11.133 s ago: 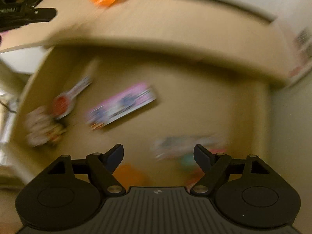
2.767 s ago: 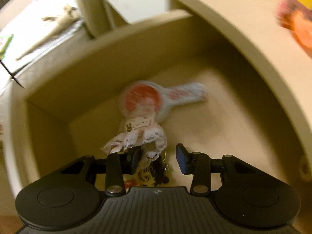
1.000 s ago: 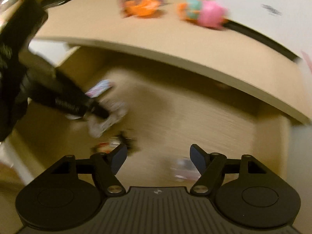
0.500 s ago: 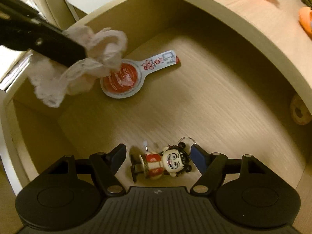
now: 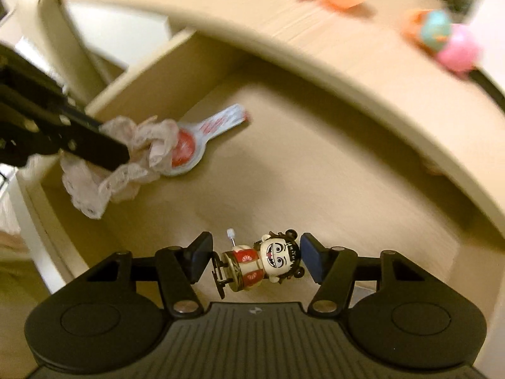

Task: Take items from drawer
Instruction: 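Carry the lace cloth with the left while the right carries the figurine toward the desk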

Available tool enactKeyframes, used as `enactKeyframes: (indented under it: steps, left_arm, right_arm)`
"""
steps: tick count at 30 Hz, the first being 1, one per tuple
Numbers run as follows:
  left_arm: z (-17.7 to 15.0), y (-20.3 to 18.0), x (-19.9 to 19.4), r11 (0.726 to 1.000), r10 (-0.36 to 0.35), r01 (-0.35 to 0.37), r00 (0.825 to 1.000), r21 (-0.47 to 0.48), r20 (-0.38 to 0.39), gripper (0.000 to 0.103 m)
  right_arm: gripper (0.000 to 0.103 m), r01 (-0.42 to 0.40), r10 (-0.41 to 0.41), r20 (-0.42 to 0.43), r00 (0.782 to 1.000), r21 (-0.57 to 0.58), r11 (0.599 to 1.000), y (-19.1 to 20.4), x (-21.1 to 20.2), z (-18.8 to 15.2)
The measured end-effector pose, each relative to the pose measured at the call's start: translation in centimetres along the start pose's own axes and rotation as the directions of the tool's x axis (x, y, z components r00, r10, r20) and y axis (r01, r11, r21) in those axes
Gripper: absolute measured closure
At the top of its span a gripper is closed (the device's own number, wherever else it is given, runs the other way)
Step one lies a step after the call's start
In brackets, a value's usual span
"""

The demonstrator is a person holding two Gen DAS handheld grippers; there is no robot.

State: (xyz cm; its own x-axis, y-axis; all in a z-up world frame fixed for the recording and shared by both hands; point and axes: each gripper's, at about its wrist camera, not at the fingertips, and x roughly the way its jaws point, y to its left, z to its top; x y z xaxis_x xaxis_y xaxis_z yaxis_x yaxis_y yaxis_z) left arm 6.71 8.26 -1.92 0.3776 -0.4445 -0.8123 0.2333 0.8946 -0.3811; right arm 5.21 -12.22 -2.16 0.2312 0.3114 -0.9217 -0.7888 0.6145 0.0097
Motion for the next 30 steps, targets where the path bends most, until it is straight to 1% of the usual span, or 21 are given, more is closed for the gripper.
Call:
enactKeyframes:
  steps: [2,4,5,7,8,10,11,12,14,15,16,17,21,24,28,30]
  left_arm:
    - [2.1,-0.3,-1.8,0.999,-0.029,0.027,0.997,0.018,0.073,0.090]
    - [4.6,-0.2,-3.7,0.999,-0.037,0.031,0.986,0.039,0.160,0.090]
    - [5.9,-0.1,-4.4,0.999,-0.037,0.029,0.980,0.043,0.195,0.090]
    - [9.0,0.1,-5.9,0.998,-0.017,-0.001,0.959,0.065,0.282,0.090]
    - [10.4,0.2,-6.5,0.997,-0.001,-0.024,0.943,0.073,0.333,0.090]
    - [12.5,0.2,-7.5,0.996,0.017,-0.052,0.912,0.073,0.410,0.090]
    - [13.4,0.5,-7.6,0.996,0.026,-0.059,0.899,0.064,0.437,0.090]
    - [14.4,1.0,-7.3,0.996,0.038,-0.068,0.890,0.049,0.454,0.090]
    - [15.9,2.1,-6.0,0.995,0.079,-0.096,0.878,0.013,0.472,0.090]
    - [16.5,2.7,-5.2,0.994,0.094,-0.105,0.876,-0.003,0.473,0.090]
    - [16.9,3.2,-4.3,0.994,0.103,-0.107,0.878,-0.018,0.468,0.090]
    - [17.2,3.9,-3.3,0.994,0.104,-0.102,0.884,-0.029,0.455,0.090]
    - [17.6,6.4,1.5,0.994,0.112,-0.100,0.913,-0.052,0.392,0.089]
    - [17.5,7.5,4.1,0.993,0.121,-0.112,0.930,-0.047,0.348,0.086]
    - [17.2,8.1,6.4,0.990,0.137,-0.136,0.943,-0.024,0.305,0.083]
    - [17.3,8.3,7.5,0.990,0.141,-0.144,0.951,-0.010,0.275,0.080]
  right_arm:
    - [0.042,0.007,-0.010,0.062,0.998,0.062,0.998,-1.2,-2.6,0.7]
    - [0.042,0.018,-0.032,0.130,0.991,0.109,0.994,-2.4,-5.2,2.0]
    - [0.042,0.034,-0.054,0.170,0.984,0.118,0.992,-2.9,-6.6,2.9]
    - [0.042,0.086,-0.116,0.267,0.957,0.119,0.989,-3.6,-9.2,5.0]
    - [0.042,0.113,-0.148,0.318,0.936,0.126,0.986,-4.0,-10.6,6.4]
    - [0.042,0.136,-0.180,0.375,0.910,0.141,0.981,-4.8,-12.3,8.8]
    - [0.042,0.155,-0.198,0.400,0.895,0.138,0.978,-5.1,-12.8,10.2]
    - [0.042,0.179,-0.218,0.424,0.879,0.129,0.975,-5.2,-12.9,11.5]
    - [0.042,0.228,-0.260,0.456,0.851,0.125,0.966,-5.2,-12.3,13.7]
    - [0.042,0.235,-0.268,0.460,0.846,0.128,0.963,-5.4,-11.8,14.5]
    - [0.042,0.236,-0.270,0.461,0.845,0.130,0.963,-5.4,-10.9,15.4]
    - [0.042,0.235,-0.269,0.456,0.848,0.131,0.963,-5.3,-9.7,16.2]
    - [0.042,0.258,-0.286,0.401,0.871,0.121,0.958,-4.8,-4.7,18.0]
    - [0.042,0.275,-0.304,0.348,0.887,0.132,0.952,-5.3,-1.4,17.7]
    - [0.042,0.296,-0.325,0.305,0.895,0.138,0.945,-5.5,1.4,17.2]
    - [0.041,0.298,-0.325,0.300,0.897,0.133,0.945,-5.7,2.1,17.0]
